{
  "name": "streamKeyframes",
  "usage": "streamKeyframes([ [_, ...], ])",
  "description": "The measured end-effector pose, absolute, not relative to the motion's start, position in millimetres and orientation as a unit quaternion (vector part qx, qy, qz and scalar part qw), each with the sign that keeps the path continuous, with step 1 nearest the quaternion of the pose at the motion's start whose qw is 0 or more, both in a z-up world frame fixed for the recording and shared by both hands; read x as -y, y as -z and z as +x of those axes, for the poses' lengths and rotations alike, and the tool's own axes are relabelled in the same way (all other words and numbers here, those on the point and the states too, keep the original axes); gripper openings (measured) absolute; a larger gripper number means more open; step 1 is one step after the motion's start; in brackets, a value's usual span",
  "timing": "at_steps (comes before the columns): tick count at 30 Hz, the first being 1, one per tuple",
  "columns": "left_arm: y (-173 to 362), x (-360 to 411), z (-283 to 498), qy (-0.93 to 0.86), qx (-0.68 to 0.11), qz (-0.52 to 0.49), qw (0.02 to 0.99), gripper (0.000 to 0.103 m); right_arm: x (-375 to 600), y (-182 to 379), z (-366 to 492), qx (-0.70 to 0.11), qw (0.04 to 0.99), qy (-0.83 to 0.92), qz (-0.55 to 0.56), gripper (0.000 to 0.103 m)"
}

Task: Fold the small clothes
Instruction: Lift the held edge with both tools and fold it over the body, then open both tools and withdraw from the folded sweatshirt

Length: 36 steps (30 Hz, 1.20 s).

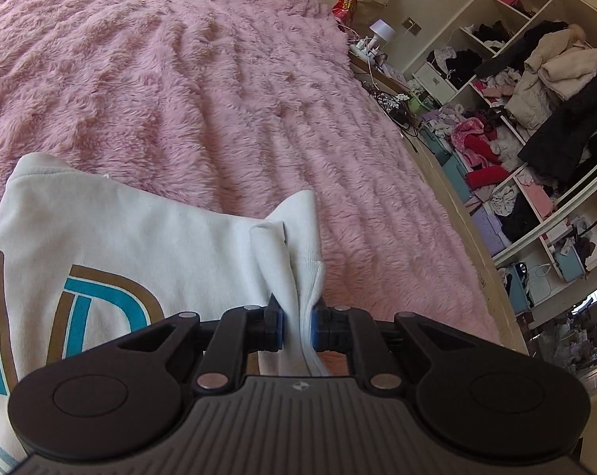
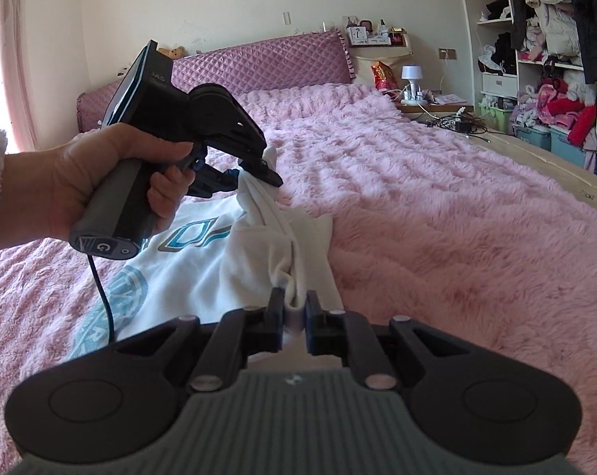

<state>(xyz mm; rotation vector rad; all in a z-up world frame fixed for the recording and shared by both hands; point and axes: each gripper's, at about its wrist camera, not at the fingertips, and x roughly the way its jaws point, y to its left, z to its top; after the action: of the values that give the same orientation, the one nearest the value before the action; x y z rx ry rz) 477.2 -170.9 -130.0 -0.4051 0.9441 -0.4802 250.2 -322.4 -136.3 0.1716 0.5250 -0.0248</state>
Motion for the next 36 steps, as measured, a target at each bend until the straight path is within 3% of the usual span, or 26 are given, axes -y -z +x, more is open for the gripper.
streamKeyframes([
  [15,147.1,212.0,464.0,0.201,-0.451,-0.135,0.859,0.013,351.4,166.1,247.3,-0.287,0.945,0.040,0.148,0.004],
  [27,156.1,217.8,469.0,0.190,-0.475,-0.150,0.846,0.015,353.1,173.2,245.0,-0.294,0.942,0.058,0.154,0.004],
  [32,156.1,235.0,468.1,0.203,-0.472,-0.122,0.849,0.061,355.8,184.1,247.7,-0.313,0.933,0.064,0.163,0.006],
  [36,129.8,237.6,456.4,0.225,-0.439,-0.092,0.865,0.060,356.3,183.3,246.0,-0.316,0.933,0.069,0.157,0.020],
])
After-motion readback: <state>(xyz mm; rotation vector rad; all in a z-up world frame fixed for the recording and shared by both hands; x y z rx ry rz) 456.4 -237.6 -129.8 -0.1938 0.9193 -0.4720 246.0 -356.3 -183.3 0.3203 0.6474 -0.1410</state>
